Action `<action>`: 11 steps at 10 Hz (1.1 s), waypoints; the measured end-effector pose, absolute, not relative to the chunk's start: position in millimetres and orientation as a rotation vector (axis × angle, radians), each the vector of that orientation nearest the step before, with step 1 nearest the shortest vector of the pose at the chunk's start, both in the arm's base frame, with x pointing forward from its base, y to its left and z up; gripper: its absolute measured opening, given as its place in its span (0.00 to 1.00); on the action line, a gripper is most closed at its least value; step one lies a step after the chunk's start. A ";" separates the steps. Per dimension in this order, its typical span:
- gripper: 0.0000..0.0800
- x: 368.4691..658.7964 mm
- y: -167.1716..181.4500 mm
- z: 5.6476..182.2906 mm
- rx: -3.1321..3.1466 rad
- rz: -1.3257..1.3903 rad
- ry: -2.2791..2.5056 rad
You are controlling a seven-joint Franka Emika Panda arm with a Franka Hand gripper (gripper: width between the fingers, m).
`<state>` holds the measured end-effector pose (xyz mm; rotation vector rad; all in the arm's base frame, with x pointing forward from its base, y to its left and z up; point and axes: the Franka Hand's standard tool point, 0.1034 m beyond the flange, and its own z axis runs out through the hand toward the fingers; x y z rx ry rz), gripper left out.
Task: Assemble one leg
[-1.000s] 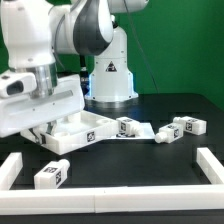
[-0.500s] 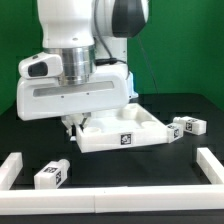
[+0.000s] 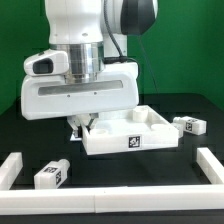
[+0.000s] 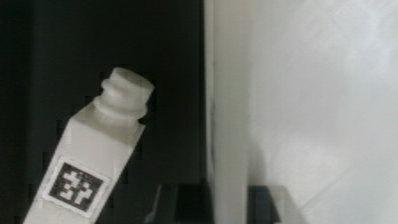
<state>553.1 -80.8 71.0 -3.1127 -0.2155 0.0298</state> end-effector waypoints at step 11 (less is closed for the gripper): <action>0.07 602.0 -24.3 12.3 -3.129 0.029 0.038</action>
Offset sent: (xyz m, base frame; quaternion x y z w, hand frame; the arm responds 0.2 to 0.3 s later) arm 0.0457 0.0306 -0.0318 -0.0137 0.0040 0.1287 0.9916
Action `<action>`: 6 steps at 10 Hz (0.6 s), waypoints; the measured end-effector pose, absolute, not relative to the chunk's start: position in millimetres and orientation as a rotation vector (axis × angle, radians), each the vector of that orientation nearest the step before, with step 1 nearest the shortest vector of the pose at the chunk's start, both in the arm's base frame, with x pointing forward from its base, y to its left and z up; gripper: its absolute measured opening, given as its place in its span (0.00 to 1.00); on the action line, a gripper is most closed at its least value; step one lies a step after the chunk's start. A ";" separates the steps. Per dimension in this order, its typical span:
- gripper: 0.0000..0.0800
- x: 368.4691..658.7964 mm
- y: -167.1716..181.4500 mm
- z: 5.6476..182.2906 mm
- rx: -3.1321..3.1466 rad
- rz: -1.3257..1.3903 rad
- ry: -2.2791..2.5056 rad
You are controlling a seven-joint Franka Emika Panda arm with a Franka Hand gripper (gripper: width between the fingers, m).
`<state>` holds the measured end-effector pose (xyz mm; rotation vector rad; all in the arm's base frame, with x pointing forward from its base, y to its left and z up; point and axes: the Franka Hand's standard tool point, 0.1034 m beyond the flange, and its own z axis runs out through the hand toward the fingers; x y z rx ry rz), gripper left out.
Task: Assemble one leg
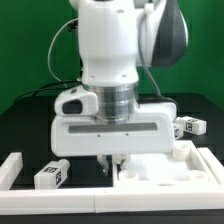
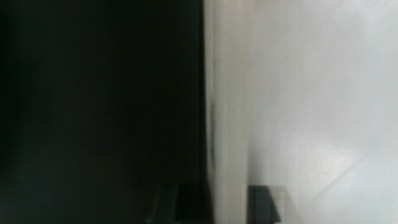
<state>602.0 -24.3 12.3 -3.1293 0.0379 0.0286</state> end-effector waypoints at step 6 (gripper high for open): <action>0.18 603.5 -21.4 9.8 -3.166 0.031 0.044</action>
Offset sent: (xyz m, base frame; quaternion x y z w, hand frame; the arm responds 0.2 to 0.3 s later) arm 0.0213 0.0181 0.0026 -0.0257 0.0289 -0.0185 0.9991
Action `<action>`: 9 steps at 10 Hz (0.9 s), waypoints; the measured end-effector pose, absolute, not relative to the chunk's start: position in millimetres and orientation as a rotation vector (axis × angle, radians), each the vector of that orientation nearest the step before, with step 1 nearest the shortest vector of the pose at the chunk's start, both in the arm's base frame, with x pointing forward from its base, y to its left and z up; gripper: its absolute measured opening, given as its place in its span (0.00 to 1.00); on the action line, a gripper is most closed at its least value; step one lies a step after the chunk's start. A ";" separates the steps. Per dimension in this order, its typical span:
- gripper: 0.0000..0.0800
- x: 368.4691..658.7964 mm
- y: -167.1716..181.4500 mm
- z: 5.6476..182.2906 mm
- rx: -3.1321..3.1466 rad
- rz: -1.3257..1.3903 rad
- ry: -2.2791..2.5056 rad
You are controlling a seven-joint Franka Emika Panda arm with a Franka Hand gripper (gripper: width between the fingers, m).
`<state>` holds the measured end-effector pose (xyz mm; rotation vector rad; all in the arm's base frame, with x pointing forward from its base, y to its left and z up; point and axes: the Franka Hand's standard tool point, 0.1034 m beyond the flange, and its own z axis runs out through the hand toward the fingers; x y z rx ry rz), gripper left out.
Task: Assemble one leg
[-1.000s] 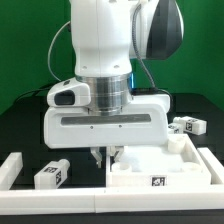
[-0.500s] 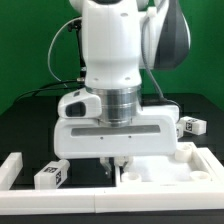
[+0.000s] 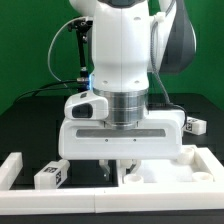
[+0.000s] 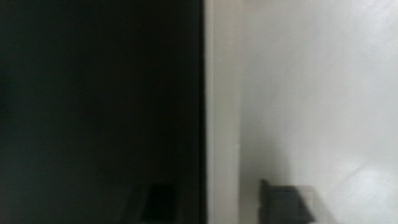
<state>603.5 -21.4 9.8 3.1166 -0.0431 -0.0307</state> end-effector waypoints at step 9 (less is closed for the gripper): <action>0.81 569.2 27.4 80.8 3.161 -0.042 -0.041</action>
Offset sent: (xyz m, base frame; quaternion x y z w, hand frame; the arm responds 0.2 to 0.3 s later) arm -0.0434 0.0248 0.0670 0.0124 -0.0536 -0.0610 0.9966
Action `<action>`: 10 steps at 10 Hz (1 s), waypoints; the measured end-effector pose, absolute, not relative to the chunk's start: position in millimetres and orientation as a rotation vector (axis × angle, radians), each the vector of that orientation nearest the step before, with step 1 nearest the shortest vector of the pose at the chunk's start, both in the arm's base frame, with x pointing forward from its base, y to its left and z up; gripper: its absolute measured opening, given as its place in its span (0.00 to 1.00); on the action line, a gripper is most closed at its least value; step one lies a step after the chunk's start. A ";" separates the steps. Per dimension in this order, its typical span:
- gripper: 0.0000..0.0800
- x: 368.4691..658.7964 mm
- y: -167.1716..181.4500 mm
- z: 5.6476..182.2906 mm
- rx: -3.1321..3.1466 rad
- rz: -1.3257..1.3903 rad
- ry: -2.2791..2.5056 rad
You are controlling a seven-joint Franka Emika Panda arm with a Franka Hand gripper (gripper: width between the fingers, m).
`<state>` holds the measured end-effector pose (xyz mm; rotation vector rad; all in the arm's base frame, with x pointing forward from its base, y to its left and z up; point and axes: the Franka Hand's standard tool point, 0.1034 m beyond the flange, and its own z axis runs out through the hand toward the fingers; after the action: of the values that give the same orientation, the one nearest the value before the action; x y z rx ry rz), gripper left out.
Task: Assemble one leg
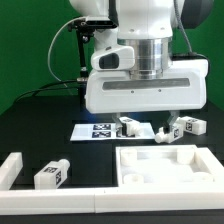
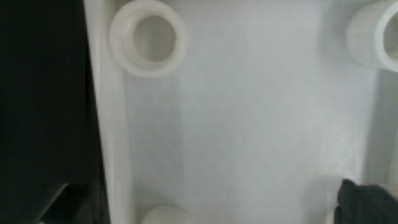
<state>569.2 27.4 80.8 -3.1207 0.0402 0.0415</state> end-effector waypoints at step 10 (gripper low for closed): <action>0.81 580.4 -12.9 103.6 -3.137 -0.018 0.154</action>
Offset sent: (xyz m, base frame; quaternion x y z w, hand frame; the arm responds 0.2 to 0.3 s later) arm -0.0435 0.0192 0.0259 -0.0409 -0.0188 -0.0295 0.9985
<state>580.4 -12.9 103.6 -3.1372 0.1540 -0.0178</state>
